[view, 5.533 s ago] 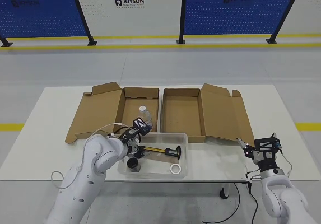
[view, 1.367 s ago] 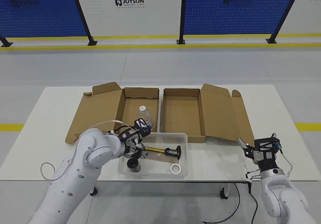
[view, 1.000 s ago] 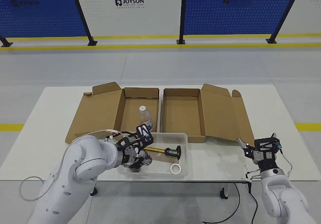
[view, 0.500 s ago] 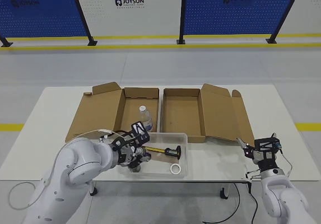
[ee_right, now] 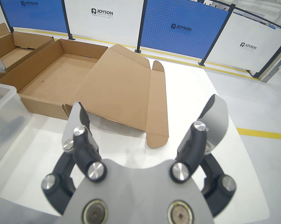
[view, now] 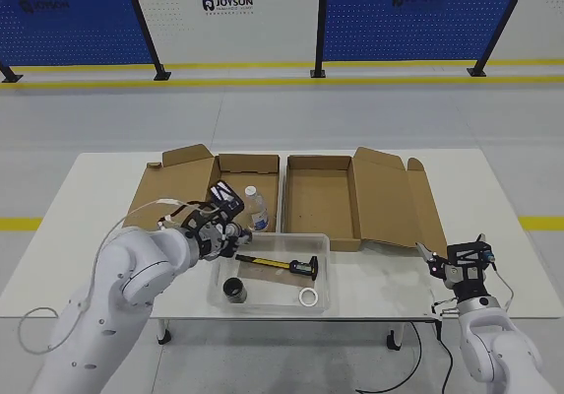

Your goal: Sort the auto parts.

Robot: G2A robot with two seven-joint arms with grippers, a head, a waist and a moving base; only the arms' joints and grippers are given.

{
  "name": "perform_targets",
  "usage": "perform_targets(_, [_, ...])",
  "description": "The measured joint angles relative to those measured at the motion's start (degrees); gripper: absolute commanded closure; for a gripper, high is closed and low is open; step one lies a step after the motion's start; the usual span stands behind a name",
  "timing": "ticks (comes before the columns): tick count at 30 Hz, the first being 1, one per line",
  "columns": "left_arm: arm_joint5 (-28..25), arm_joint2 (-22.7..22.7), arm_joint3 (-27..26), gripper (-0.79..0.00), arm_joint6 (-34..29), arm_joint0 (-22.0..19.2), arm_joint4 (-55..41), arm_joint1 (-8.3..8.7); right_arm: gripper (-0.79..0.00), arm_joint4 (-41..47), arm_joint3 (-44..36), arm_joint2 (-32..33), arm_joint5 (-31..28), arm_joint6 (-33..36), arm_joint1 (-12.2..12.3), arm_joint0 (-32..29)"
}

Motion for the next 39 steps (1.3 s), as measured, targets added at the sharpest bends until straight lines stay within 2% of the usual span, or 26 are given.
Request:
perform_targets(8, [6.1,4.0,5.0,0.0,4.0,-3.1,6.2,-0.83,-0.785,0.0,0.0,0.0,0.0,0.0,0.0,0.0])
perform_targets(12, [7.8,6.3,6.8,0.0,4.0,-4.7,10.6,-1.18,-0.785,0.0,0.0,0.0,0.0,0.0,0.0,0.0])
perform_targets(23, [12.7,10.3,15.0,0.0,3.3,-9.5,13.6,-2.61,-0.785,0.0,0.0,0.0,0.0,0.0,0.0,0.0])
perform_targets(31, [11.7,12.8,22.0,0.0,3.3,-13.9,13.2,-3.74,-0.785,0.0,0.0,0.0,0.0,0.0,0.0,0.0])
perform_targets(39, [12.6,14.3,26.4,0.0,2.2,-17.3,12.1,-4.83,-0.785,0.0,0.0,0.0,0.0,0.0,0.0,0.0])
